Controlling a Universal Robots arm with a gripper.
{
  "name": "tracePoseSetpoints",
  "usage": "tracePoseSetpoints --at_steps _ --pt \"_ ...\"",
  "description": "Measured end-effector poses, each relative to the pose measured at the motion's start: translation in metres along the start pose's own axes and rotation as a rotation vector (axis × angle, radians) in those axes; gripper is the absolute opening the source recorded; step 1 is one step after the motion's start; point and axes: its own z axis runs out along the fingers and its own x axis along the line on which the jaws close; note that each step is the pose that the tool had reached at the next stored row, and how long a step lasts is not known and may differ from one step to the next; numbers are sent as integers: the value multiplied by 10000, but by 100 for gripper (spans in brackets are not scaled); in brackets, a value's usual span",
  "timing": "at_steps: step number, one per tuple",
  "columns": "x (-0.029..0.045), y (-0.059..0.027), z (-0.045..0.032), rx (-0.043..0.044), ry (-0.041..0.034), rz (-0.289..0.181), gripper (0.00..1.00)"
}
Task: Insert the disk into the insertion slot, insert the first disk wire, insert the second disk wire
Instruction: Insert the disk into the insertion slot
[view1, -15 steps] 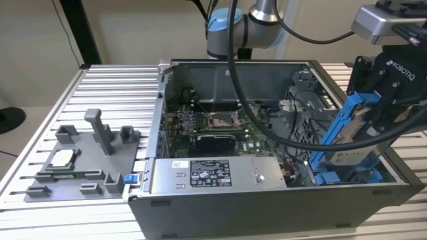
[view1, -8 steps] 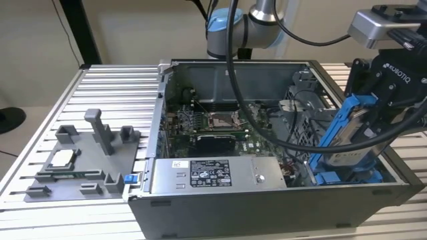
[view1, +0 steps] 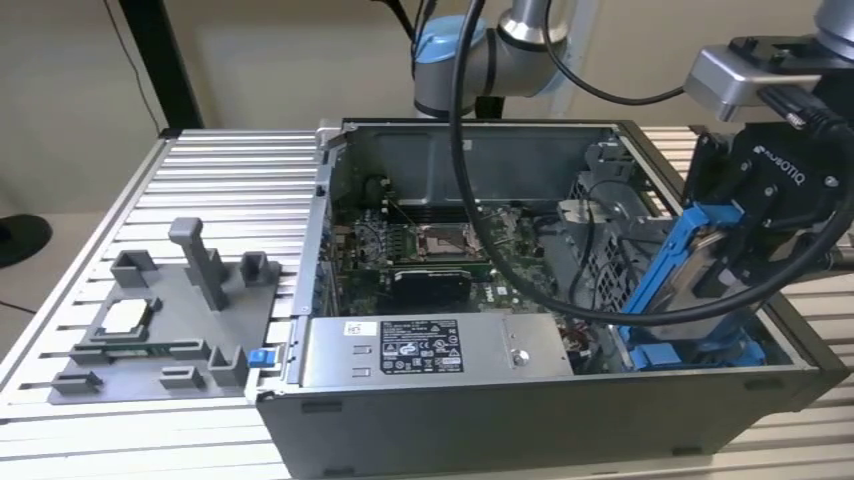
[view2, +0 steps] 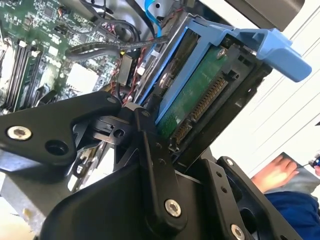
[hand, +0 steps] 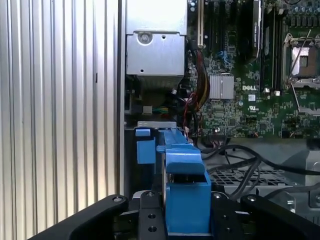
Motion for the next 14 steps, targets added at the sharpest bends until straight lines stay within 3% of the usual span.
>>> tracePoseSetpoints --at_steps 10,14 --pt "5 -8 180 0 0 2 0" --pt "6 -9 200 -1 2 2 0"
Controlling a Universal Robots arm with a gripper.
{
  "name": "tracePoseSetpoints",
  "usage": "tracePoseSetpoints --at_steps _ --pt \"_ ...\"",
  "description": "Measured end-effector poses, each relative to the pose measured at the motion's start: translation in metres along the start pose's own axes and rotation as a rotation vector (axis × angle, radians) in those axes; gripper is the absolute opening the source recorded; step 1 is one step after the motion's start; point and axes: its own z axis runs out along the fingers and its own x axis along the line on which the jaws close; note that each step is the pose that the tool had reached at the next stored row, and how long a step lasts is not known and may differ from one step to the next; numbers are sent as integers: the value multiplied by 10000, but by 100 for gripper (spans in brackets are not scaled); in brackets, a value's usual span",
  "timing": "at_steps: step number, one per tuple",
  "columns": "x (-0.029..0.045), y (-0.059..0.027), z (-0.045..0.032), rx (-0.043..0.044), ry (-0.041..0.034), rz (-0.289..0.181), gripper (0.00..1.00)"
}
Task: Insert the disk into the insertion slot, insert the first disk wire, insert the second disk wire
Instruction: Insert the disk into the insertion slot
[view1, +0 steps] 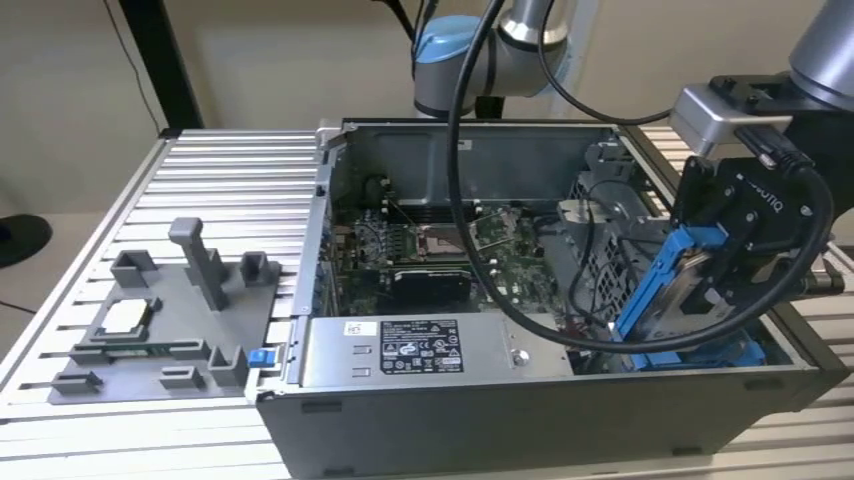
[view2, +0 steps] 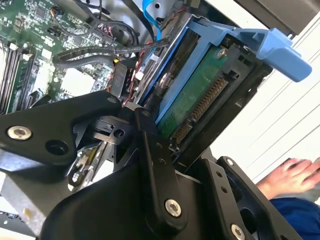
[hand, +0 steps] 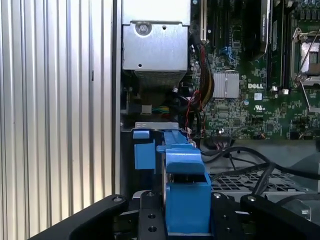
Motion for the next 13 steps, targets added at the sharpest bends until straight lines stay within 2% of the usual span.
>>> tracePoseSetpoints --at_steps 8,9,13 --pt "0 1 1 -11 0 1 0" --pt "0 1 1 -11 0 1 100" --pt "0 0 1 -15 -2 0 100"
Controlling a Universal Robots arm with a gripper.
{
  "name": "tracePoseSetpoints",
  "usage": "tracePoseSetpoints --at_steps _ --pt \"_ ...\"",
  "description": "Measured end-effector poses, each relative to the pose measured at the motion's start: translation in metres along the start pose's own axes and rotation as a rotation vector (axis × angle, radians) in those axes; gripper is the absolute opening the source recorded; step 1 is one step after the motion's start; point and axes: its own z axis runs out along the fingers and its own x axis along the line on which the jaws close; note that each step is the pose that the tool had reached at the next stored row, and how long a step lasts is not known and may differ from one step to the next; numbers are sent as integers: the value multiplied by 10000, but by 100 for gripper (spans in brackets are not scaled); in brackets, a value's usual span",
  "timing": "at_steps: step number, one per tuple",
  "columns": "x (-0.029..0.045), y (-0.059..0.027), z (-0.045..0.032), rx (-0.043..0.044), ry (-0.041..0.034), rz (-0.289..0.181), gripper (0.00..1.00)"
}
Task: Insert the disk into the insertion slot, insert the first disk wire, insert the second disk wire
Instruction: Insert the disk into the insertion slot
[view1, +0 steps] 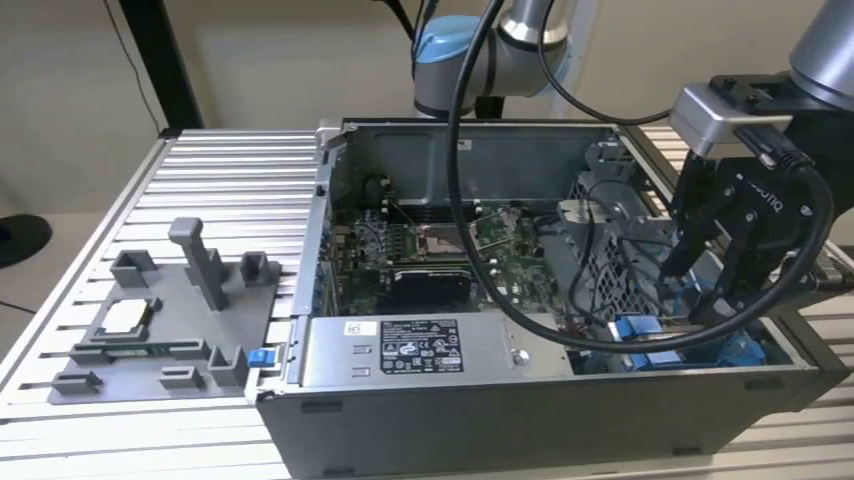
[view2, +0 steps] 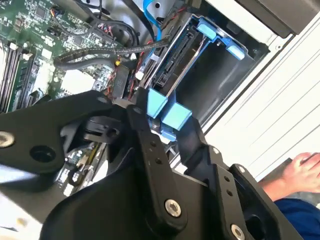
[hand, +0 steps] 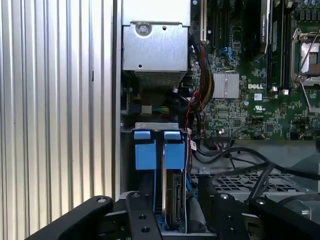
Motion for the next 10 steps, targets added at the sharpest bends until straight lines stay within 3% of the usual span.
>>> tracePoseSetpoints --at_steps 10 --pt "0 0 0 -10 0 0 100"
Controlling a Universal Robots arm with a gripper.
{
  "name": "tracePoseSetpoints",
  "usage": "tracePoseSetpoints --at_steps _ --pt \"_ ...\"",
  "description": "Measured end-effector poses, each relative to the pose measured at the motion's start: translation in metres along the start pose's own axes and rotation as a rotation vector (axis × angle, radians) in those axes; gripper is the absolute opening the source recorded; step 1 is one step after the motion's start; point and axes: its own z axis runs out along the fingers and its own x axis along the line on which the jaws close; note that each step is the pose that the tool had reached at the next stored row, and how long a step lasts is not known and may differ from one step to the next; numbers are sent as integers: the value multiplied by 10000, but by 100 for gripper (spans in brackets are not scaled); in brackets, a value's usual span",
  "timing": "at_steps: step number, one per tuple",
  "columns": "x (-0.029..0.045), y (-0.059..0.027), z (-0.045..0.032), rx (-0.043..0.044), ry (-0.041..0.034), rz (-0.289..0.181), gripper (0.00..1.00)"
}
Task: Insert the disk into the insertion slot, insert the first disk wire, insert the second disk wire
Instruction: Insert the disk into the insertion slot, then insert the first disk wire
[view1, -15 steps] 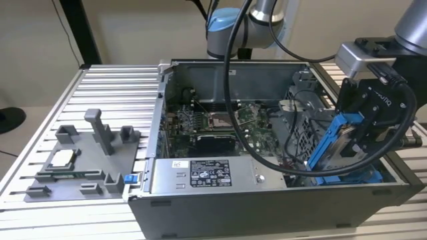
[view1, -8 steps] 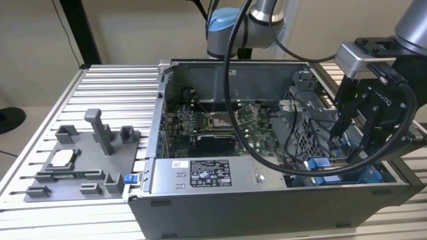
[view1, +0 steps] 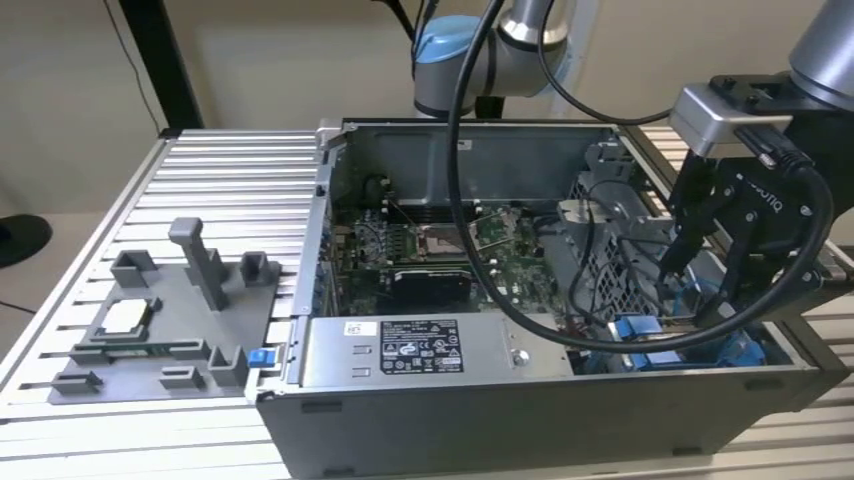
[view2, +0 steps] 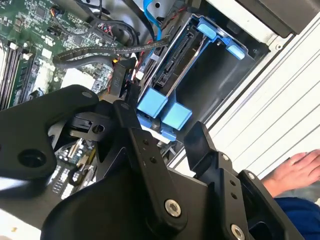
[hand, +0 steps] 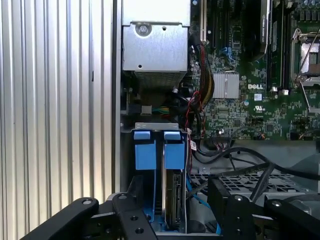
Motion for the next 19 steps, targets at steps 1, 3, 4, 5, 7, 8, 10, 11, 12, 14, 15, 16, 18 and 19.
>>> tracePoseSetpoints --at_steps 1,3,4,5,7,8,10,11,12,14,15,16,18,19 --pt "0 0 0 -1 0 0 100" --pt "0 0 -1 -1 -1 0 100" --pt "-2 0 -2 -1 -1 1 100" --pt "-7 1 -5 -1 -2 0 100" --pt "-15 4 -38 0 3 -1 100" --pt "-16 7 -77 -1 3 0 100" --pt "-19 12 -162 -6 -1 1 100" --pt "-20 14 -197 -8 2 1 100" --pt "-23 15 -213 -9 2 2 100" --pt "-48 15 -216 -9 -1 0 100" --pt "-60 15 -217 -9 1 0 100" --pt "-75 15 -216 -7 0 -1 100" --pt "-114 16 -211 54 18 -28 100" --pt "-136 16 -206 121 49 -61 100"
